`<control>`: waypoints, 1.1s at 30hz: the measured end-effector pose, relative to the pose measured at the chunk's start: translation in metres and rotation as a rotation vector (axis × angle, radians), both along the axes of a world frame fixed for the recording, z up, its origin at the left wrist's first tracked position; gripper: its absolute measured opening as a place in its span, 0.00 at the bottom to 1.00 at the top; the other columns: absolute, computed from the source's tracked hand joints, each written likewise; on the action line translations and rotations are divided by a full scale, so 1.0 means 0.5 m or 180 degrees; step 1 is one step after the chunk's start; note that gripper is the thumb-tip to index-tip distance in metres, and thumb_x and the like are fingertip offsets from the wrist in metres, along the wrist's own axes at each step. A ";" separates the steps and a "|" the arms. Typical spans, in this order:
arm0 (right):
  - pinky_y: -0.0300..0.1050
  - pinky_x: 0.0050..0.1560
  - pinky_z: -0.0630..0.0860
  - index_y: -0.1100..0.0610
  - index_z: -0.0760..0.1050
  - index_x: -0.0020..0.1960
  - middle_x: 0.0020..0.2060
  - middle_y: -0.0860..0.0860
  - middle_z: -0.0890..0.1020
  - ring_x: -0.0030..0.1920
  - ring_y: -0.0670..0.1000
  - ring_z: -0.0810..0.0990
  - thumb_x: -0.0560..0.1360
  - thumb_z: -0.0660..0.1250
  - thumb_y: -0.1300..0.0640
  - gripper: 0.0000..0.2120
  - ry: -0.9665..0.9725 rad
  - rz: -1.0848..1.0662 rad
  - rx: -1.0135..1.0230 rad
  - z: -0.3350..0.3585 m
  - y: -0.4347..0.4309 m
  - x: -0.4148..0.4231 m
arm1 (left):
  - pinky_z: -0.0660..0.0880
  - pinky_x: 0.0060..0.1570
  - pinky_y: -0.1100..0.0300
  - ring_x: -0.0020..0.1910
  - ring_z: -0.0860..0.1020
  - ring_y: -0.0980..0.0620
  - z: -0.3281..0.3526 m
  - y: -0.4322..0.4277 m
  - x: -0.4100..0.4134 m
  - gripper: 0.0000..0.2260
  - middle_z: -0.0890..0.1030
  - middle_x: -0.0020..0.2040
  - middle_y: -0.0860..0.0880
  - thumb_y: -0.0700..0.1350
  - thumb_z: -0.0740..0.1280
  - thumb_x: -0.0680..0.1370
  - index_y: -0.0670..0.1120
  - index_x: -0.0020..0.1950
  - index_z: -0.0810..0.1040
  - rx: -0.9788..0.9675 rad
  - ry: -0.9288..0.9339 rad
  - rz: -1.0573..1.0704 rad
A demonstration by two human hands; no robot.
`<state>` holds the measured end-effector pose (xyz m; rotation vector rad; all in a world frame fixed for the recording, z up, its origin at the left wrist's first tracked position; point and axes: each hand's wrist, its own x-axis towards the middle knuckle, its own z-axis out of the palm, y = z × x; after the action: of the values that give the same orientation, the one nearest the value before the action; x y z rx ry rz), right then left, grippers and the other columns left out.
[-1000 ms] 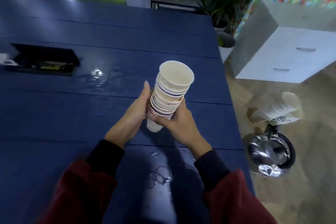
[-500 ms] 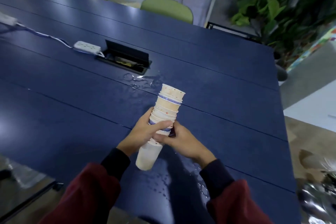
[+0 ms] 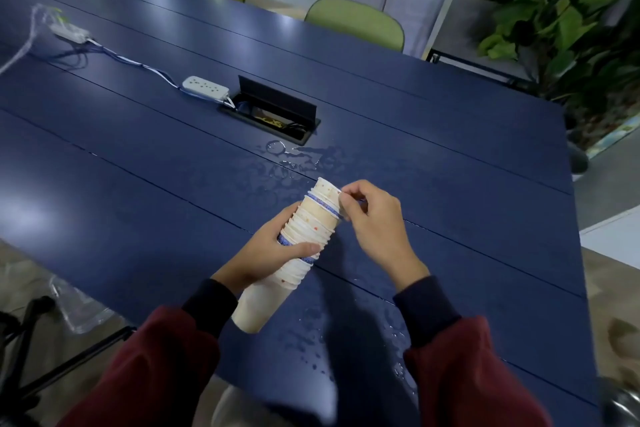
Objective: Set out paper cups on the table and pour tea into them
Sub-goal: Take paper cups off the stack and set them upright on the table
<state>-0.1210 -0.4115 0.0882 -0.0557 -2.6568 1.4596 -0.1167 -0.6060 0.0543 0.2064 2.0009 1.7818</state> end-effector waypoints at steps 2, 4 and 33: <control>0.51 0.47 0.80 0.56 0.78 0.45 0.36 0.47 0.83 0.38 0.48 0.81 0.80 0.65 0.60 0.07 -0.0063 -0.0051 -0.0050 0.001 -0.023 -0.030 | 0.78 0.52 0.64 0.56 0.82 0.55 -0.004 -0.024 -0.026 0.25 0.83 0.59 0.54 0.39 0.75 0.75 0.57 0.68 0.73 0.0005 0.0003 -0.0019; 0.51 0.46 0.81 0.57 0.77 0.45 0.36 0.50 0.83 0.38 0.49 0.82 0.81 0.64 0.60 0.07 -0.0039 -0.0187 -0.0173 -0.004 -0.043 -0.059 | 0.78 0.50 0.66 0.55 0.82 0.56 -0.012 -0.050 -0.051 0.24 0.84 0.58 0.55 0.39 0.74 0.75 0.58 0.67 0.74 -0.0020 0.0009 -0.0069; 0.41 0.35 0.66 0.59 0.76 0.40 0.29 0.48 0.74 0.32 0.44 0.68 0.83 0.62 0.55 0.15 -0.0264 -0.0549 0.0002 -0.119 -0.283 -0.194 | 0.78 0.62 0.43 0.56 0.83 0.50 -0.093 -0.259 -0.294 0.23 0.84 0.58 0.52 0.48 0.75 0.73 0.61 0.66 0.76 -0.0256 -0.0505 -0.0893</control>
<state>-0.2178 -0.5532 0.0288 -0.3436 -2.6394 1.4311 -0.2637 -0.7354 0.0076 0.2949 1.8276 1.4928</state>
